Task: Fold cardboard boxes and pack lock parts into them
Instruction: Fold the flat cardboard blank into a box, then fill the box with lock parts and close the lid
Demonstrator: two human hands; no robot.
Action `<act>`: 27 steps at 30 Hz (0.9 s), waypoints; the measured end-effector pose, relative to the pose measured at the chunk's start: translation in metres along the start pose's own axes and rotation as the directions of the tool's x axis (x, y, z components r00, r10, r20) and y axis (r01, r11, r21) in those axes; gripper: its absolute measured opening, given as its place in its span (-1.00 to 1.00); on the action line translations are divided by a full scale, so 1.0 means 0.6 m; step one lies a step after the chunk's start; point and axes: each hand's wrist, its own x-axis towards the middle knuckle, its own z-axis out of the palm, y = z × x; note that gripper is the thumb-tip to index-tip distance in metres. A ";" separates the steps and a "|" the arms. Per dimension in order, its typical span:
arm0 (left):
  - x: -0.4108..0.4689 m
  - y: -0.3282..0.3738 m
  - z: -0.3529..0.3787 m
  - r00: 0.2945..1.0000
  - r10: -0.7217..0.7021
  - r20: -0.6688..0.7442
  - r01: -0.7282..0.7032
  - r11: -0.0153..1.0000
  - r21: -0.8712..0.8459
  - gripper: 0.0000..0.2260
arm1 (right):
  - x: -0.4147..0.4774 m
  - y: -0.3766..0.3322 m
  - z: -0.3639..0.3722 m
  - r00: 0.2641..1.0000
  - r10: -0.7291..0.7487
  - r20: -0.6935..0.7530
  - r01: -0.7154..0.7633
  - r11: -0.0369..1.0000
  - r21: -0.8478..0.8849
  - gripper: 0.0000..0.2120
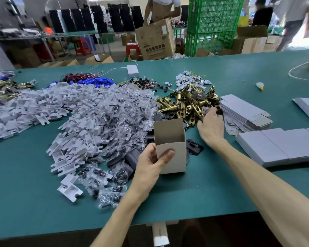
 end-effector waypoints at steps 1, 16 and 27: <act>0.000 0.000 0.000 1.000 0.001 -0.001 -0.001 1.000 -0.002 -0.60 | -0.001 0.000 -0.002 1.000 0.000 0.002 0.000 1.000 -0.011 -0.67; 0.002 -0.007 -0.006 1.000 0.015 -0.009 -0.015 1.000 -0.003 -0.61 | -0.035 -0.006 -0.049 0.959 0.162 0.231 -0.273 0.736 0.619 -0.82; 0.001 -0.008 -0.003 1.000 0.030 -0.009 -0.030 1.000 -0.001 -0.64 | -0.087 0.008 -0.068 0.946 0.029 0.322 -0.253 0.687 0.681 -0.76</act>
